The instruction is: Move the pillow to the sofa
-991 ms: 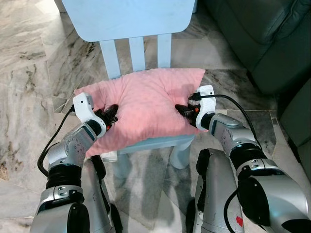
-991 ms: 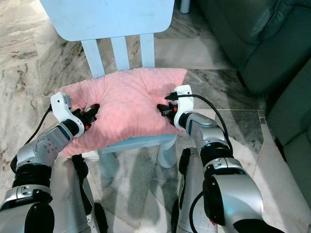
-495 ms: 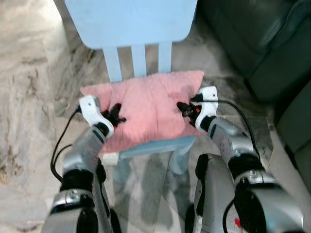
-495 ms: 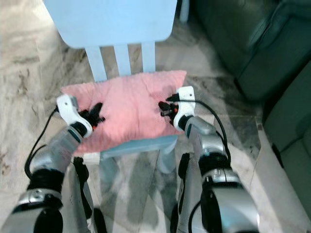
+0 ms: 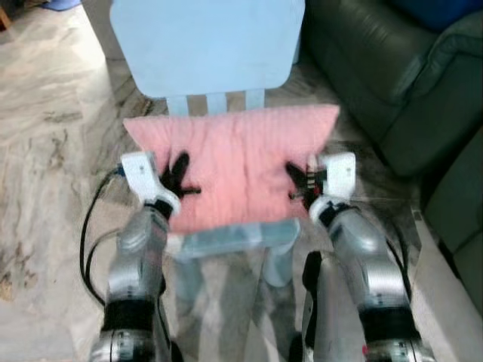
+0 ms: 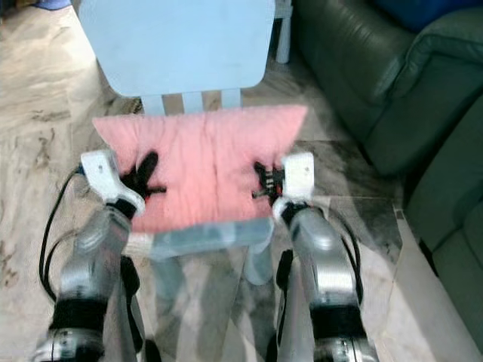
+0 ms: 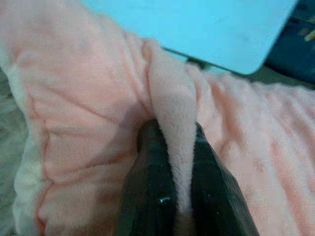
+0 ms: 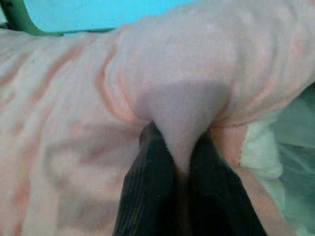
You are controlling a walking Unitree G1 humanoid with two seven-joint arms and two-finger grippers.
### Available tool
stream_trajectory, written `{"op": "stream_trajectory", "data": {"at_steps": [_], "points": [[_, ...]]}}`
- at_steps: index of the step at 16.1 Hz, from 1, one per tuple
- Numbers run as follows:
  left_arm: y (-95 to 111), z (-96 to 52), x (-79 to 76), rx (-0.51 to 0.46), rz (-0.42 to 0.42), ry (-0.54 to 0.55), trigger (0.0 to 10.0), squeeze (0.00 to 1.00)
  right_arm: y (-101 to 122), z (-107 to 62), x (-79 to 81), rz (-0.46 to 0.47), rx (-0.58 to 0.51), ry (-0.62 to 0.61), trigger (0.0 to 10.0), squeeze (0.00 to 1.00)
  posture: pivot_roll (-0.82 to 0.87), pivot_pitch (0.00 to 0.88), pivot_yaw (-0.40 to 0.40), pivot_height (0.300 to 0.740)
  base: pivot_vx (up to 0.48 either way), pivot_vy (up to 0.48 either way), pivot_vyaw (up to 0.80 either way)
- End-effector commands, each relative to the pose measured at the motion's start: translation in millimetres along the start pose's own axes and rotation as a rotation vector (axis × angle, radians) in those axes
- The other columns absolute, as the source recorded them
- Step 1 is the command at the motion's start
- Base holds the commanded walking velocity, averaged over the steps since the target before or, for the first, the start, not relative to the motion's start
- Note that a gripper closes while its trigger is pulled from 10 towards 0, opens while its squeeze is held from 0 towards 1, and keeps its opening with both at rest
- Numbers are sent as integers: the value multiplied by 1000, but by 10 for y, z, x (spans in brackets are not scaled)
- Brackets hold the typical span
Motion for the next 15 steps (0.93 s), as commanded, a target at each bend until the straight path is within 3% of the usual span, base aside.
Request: {"op": "stream_trajectory", "data": {"at_steps": [1,3,4,5,6,7,11,15], "points": [[140,-17,-106,-57,35,-35,0,0,123,-38,26,-31,-41,-12,0,0,-47,0,12,373,0,0,0],[126,-117,-118,-67,77,-28,0,0,181,-194,-57,-117,-69,-76,0,0,-52,0,12,373,0,0,0],[62,-183,-71,-38,101,4,4039,0,203,-297,-88,-180,-78,-114,0,0,-61,0,13,373,0,0,0],[-1,-226,-31,-5,126,26,10000,0,197,-376,-149,-192,-75,-179,1333,0,-65,0,18,373,0,0,0],[-8,-238,-22,-2,145,31,10000,0,192,-400,-161,-200,-69,-192,2157,0,-66,0,19,373,0,0,0],[-23,-244,-3,18,164,43,10000,0,167,-420,-173,-228,-43,-217,10000,0,-70,0,23,373,0,0,0],[10,-186,-4,24,209,48,10000,0,260,-340,-137,-291,-63,-258,10000,0,-63,0,24,373,0,0,0],[93,-110,26,3,233,60,10000,0,322,-275,-154,-229,-72,-275,10000,0,-63,0,31,373,0,0,0]]}}
Point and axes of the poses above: a point about 5 cm out from each wrist's last joint towards the gripper, its own z axis pointing out of the wrist towards the gripper, its own y axis along the axis of the wrist's last joint, x = y × z, the point moved 1 cm from there along z, pointing out of the wrist towards the gripper, and after that the axes turned 8 degrees about z, right-handed, at the moved point
